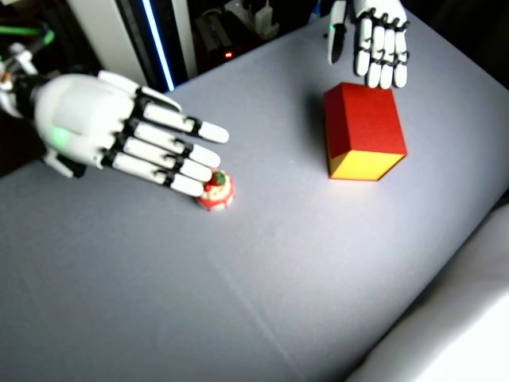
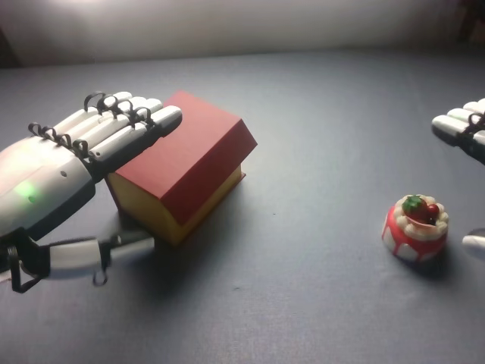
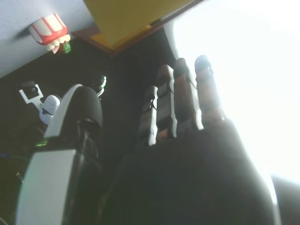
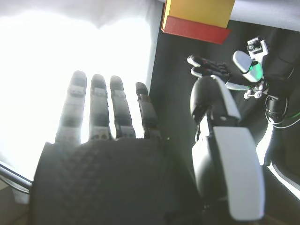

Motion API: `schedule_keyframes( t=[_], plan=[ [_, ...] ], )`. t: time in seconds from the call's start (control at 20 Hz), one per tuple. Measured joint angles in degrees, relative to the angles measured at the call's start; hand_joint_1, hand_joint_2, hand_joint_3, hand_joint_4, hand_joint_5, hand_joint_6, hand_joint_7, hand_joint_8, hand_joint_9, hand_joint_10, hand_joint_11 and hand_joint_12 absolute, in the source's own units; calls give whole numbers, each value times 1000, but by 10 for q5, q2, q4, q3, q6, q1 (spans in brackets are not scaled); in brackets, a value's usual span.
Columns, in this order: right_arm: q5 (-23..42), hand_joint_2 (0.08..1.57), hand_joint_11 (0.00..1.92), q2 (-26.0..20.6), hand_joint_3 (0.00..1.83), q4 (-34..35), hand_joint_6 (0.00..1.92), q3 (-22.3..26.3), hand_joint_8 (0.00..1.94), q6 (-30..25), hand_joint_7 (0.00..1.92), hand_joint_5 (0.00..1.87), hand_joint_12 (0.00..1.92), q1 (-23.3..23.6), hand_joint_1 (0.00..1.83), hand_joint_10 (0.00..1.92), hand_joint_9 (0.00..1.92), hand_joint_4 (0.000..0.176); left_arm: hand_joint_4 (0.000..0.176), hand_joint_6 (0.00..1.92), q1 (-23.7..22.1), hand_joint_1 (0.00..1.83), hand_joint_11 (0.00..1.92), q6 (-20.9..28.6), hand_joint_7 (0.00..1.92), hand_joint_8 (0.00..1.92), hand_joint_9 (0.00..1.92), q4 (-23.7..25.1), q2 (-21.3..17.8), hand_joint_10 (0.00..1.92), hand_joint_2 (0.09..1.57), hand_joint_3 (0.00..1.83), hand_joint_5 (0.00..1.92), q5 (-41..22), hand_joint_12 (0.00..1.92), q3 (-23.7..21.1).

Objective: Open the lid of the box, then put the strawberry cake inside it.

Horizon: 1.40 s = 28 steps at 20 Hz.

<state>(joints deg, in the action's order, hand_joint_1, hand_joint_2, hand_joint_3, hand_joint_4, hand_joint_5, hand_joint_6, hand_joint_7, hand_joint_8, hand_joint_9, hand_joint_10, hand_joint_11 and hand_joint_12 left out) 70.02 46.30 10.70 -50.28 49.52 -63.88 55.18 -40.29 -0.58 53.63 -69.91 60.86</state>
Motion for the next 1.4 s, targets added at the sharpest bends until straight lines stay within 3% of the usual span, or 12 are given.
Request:
schedule_keyframes(
  t=[0.15,0.25,0.3,0.45,0.7,0.8,1.0,1.1,1.2,1.35,1.4],
  plan=[
    [1,1195,0,0,28,0,0,0,0,0,0,0,0,0,545,0,0,0,46,0,1,896,0,0,0,0,0,2,0,0,1041,35,0,2,0,0],
    [1,1205,0,0,25,0,0,0,0,0,0,0,0,0,565,0,0,0,73,0,-1,907,0,0,0,0,0,3,1,0,1064,34,0,10,0,2],
    [1,1210,0,0,24,1,0,0,0,0,0,0,0,0,545,0,0,0,108,0,-4,914,0,0,0,0,0,4,6,0,1073,35,0,16,0,8],
    [1,1221,0,0,22,2,0,0,0,-1,0,0,0,0,531,0,0,0,146,0,-20,972,0,-6,0,0,0,-7,24,0,1078,27,0,47,0,23],
    [2,1223,0,0,13,7,0,0,0,-2,0,0,0,-7,580,0,0,0,154,0,-50,941,0,-16,0,0,0,-14,50,0,1108,26,0,90,0,44],
    [2,1231,0,0,13,9,0,0,0,-2,0,0,0,-7,578,0,0,0,173,0,-61,957,0,-19,0,0,0,-20,60,0,1111,23,0,102,0,53],
    [3,1233,0,0,10,9,0,0,0,-3,0,0,0,-7,562,0,0,0,176,0,-77,996,0,-26,0,0,0,-35,81,0,1128,19,0,122,0,68],
    [2,1235,0,0,8,9,0,0,0,-3,0,0,0,-7,560,0,0,0,168,0,-82,992,0,-33,0,0,0,-37,84,0,1162,26,0,123,0,70],
    [2,1240,0,0,8,9,0,0,0,-4,0,0,0,-7,543,0,0,0,173,0,-86,967,0,-35,0,0,0,-44,84,0,1207,28,0,123,0,71],
    [4,1243,0,0,7,9,0,0,0,-6,0,0,0,-13,529,0,0,0,134,0,-90,849,0,-35,0,0,0,-54,84,0,1240,26,0,120,0,73],
    [3,1239,0,1,4,9,0,0,0,-6,0,0,0,-13,555,0,0,0,163,0,-93,773,0,-35,0,0,0,-55,84,0,1263,30,0,115,0,74]
  ],
)
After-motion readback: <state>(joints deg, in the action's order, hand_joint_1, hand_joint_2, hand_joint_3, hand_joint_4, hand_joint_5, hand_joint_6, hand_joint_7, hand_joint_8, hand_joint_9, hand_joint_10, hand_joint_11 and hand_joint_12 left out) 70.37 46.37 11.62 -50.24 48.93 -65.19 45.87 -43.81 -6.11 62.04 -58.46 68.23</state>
